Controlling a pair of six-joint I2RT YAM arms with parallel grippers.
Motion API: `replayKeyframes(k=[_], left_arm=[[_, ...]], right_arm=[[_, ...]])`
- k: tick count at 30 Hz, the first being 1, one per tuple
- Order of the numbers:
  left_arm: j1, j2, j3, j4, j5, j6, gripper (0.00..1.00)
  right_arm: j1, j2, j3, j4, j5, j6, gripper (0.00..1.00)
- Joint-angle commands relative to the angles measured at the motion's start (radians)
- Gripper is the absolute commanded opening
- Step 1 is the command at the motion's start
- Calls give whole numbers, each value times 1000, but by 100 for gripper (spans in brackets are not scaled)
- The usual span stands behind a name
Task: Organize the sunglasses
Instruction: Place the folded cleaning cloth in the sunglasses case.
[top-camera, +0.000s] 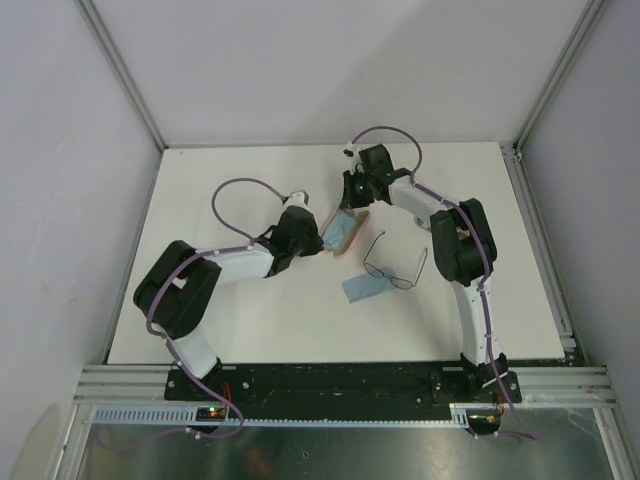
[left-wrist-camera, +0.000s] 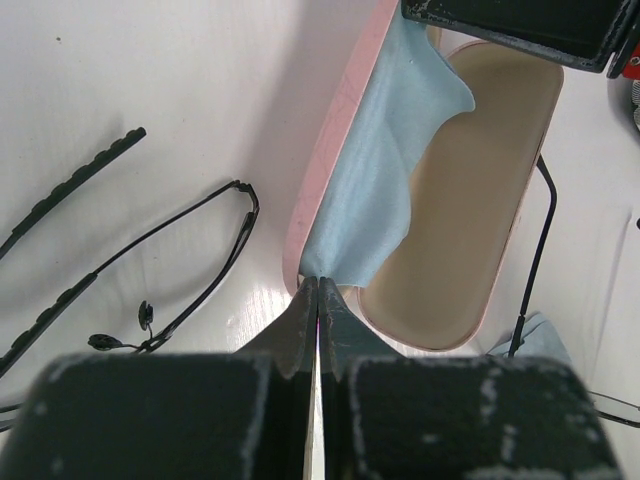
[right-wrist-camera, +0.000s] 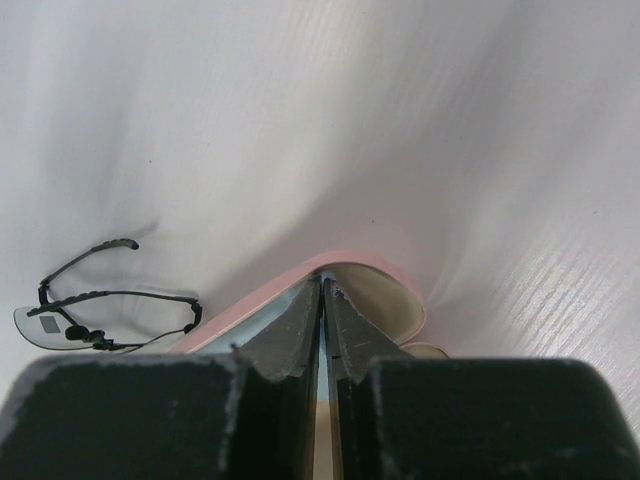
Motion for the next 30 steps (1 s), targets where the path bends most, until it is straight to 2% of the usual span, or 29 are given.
replayKeyframes(k=[1, 3, 7, 12, 19, 25, 30], left_arm=[[10, -43, -4, 19, -17, -9, 0], [10, -40, -2, 19, -12, -10, 0], [11, -40, 0, 25, -3, -11, 0], [11, -39, 1, 29, 6, -7, 0], [11, -41, 4, 35, 24, 4, 1], [11, -50, 8, 36, 42, 10, 7], [10, -73, 17, 32, 73, 23, 14]], right_arm=[[-2, 3, 43, 16, 4, 1, 10], [-3, -6, 42, 11, 14, 0, 13], [-11, -36, 19, 15, 38, 4, 24], [-35, -69, -12, 28, 50, 26, 30], [-57, -126, -42, 40, 54, 35, 51], [-67, -183, -65, 4, 85, 63, 65], [-94, -289, -215, 57, 93, 146, 76]])
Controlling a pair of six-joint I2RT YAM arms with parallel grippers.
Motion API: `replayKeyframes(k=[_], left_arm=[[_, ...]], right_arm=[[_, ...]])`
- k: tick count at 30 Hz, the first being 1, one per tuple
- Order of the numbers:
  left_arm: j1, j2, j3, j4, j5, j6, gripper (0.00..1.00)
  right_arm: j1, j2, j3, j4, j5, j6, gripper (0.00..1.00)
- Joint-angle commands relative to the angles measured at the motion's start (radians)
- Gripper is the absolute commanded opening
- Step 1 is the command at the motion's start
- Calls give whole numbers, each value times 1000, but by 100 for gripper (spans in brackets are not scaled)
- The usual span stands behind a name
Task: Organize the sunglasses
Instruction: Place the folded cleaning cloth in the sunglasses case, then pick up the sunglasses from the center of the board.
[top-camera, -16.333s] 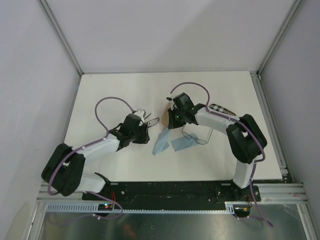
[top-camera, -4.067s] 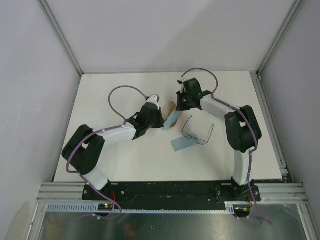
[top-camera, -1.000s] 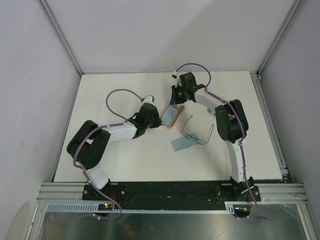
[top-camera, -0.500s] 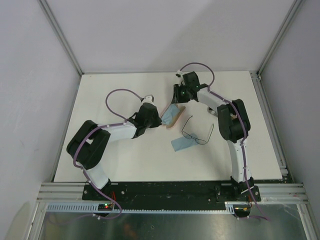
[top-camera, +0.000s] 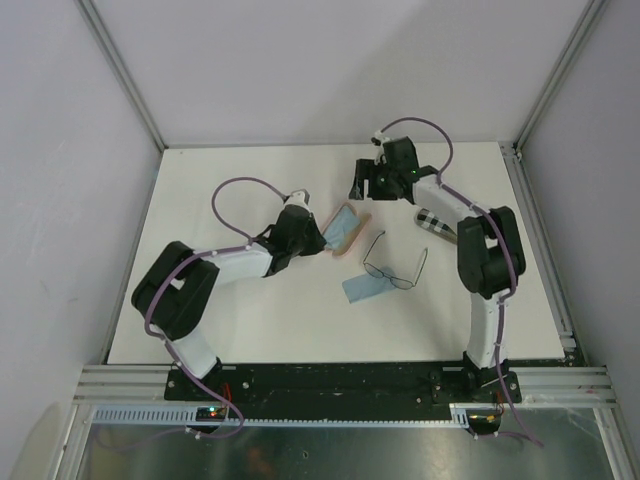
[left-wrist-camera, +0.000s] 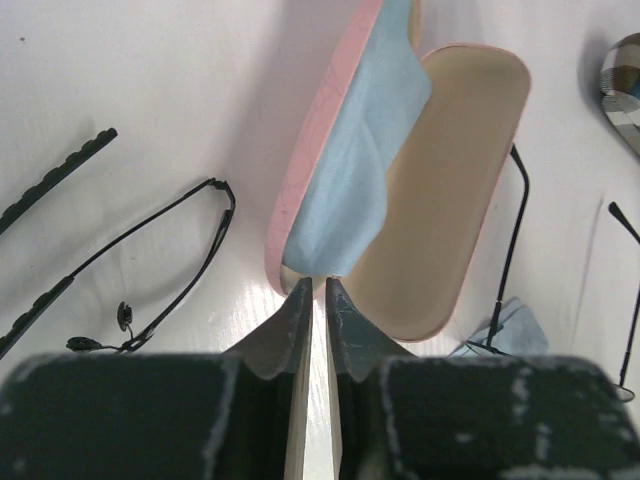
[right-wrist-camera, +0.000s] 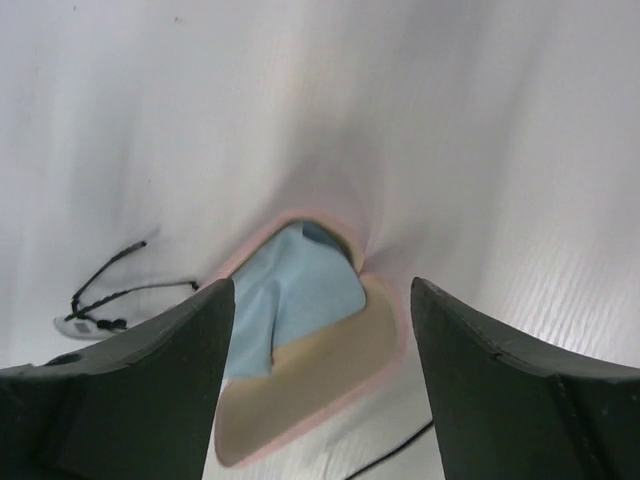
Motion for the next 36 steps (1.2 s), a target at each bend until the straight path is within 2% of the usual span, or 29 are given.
replayKeyframes(k=[1, 5, 10, 19, 26, 36], left_arm=[[4, -80, 17, 23, 30, 21, 15], [4, -132, 12, -1, 27, 34, 19], [4, -182, 17, -36, 24, 77, 23], [4, -28, 201, -105, 108, 230, 32], [4, 140, 324, -160, 97, 294, 33], [5, 193, 357, -175, -5, 309, 32]], right_arm=[[-33, -154, -136, 69, 16, 93, 77], [-57, -241, -255, 127, -8, 144, 77], [-61, -295, -318, 129, -28, 147, 70], [-61, -355, -422, 170, -59, 145, 55], [-60, -378, -432, 161, -64, 133, 59], [-64, -367, -432, 167, -83, 124, 61]])
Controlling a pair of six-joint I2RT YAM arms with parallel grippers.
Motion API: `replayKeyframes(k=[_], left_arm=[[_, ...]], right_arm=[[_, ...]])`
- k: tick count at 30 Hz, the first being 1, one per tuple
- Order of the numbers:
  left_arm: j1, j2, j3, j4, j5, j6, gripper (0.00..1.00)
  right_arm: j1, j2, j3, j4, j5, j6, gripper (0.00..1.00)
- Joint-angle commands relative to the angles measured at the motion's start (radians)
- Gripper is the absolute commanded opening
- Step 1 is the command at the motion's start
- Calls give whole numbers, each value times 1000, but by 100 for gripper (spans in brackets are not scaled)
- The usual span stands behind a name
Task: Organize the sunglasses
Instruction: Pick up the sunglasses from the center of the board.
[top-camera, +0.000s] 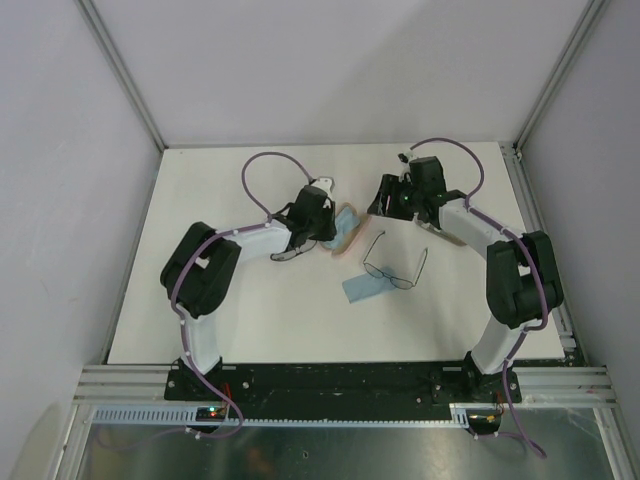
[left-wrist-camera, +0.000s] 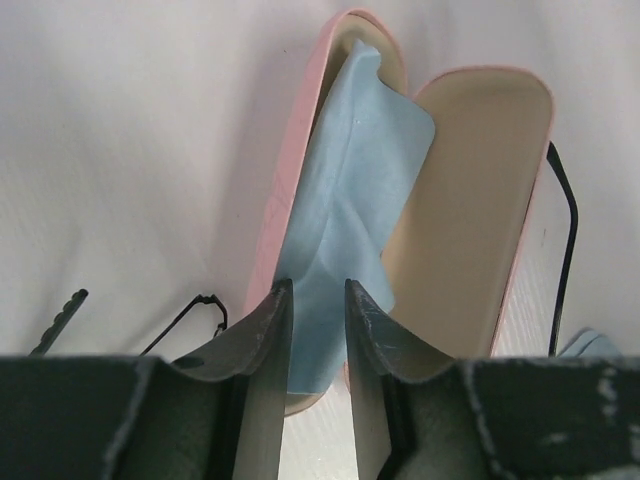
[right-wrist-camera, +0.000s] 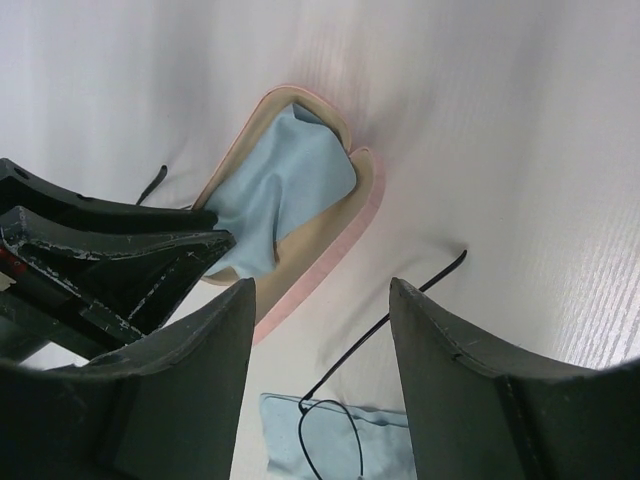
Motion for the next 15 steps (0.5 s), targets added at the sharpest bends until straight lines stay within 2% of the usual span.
replayKeyframes(k=[1, 15], left_arm=[[4, -10, 52, 12, -54, 38, 32], [4, -70, 67, 7, -42, 72, 31]], right_arm=[[-1, -37, 0, 38, -19, -11, 61], [-3, -34, 0, 47, -31, -7, 61]])
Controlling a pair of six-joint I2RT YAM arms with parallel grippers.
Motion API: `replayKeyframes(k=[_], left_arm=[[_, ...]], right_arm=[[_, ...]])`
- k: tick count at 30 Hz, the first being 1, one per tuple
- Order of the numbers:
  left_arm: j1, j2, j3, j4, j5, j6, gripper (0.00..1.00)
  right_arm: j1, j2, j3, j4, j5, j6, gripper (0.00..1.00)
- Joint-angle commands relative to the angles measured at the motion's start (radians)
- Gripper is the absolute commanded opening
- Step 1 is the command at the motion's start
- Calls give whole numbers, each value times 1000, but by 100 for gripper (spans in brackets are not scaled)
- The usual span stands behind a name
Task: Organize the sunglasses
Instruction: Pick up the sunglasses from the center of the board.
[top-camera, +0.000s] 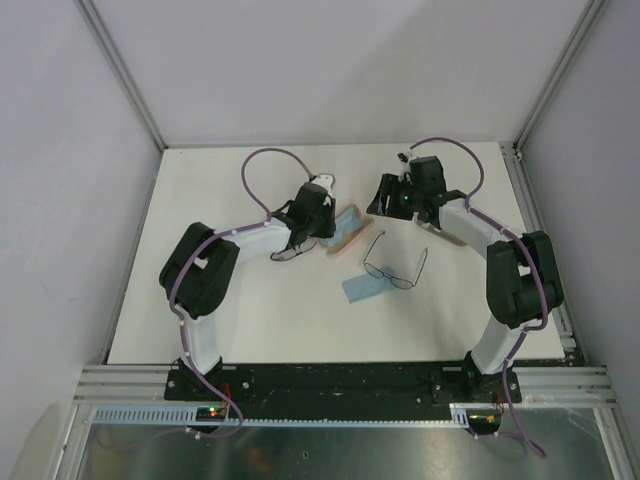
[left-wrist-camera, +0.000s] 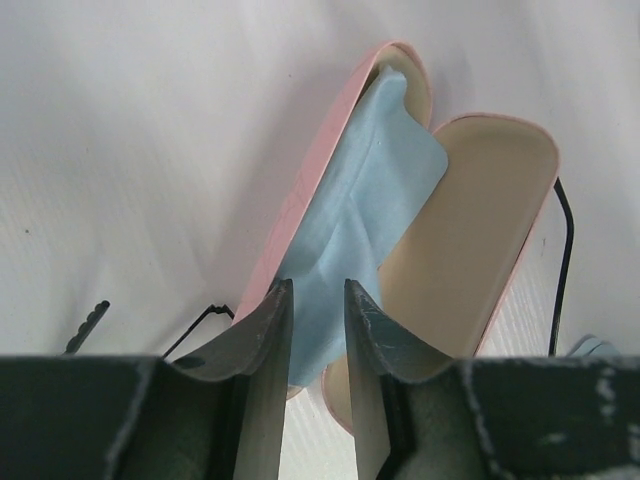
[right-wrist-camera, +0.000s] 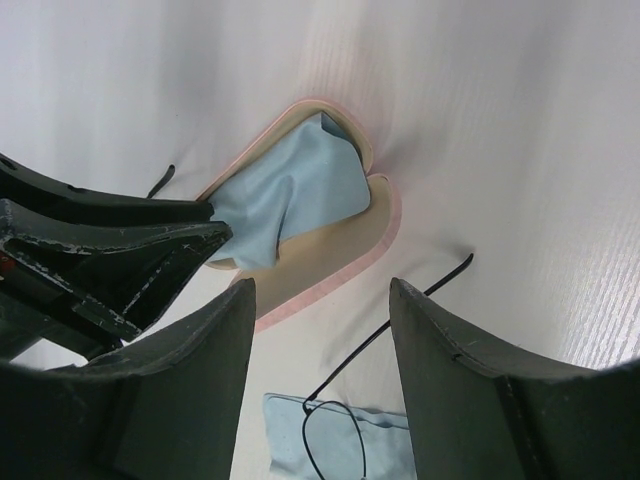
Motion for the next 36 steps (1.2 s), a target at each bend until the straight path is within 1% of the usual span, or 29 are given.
replayKeyframes(k=[1, 7, 9, 13, 15, 16, 17, 18, 20, 22, 27, 29, 33, 36], left_arm=[[5, -68, 57, 11, -14, 58, 31], [5, -100, 61, 11, -8, 108, 32], [8, -121, 43, 10, -10, 115, 36], [27, -190, -25, 10, -23, 159, 58], [60, -225, -62, 8, 16, 195, 70], [81, -237, -76, 3, 67, 209, 85], [109, -250, -86, -18, 105, 219, 92], [131, -262, -95, -33, 141, 227, 96], [151, -285, -116, -52, 163, 252, 99], [155, -295, -133, -59, 174, 280, 99], [130, -261, -119, -117, 83, 383, 100], [128, -216, -86, -164, 71, 420, 100], [126, -110, 11, -295, 100, 477, 100], [122, -97, 52, -359, 90, 489, 100]], right_arm=[[-2, -33, 0, 38, -13, -6, 61], [-2, -28, 0, 40, -26, -11, 61], [2, -28, 0, 39, -21, -20, 61], [33, -53, 1, 18, 56, -54, 62], [40, -63, 0, 12, 56, -56, 62], [41, -66, 0, 10, 49, -54, 63], [42, -70, 0, 8, 45, -52, 63], [42, -73, 0, 7, 41, -51, 63], [42, -79, 0, 3, 33, -49, 64], [42, -83, 1, 1, 24, -47, 63], [42, -93, 1, 0, 1, -43, 64], [43, -96, 1, 1, -11, -38, 63], [44, -108, 1, -8, -20, -38, 64], [44, -112, 0, -13, -24, -37, 64]])
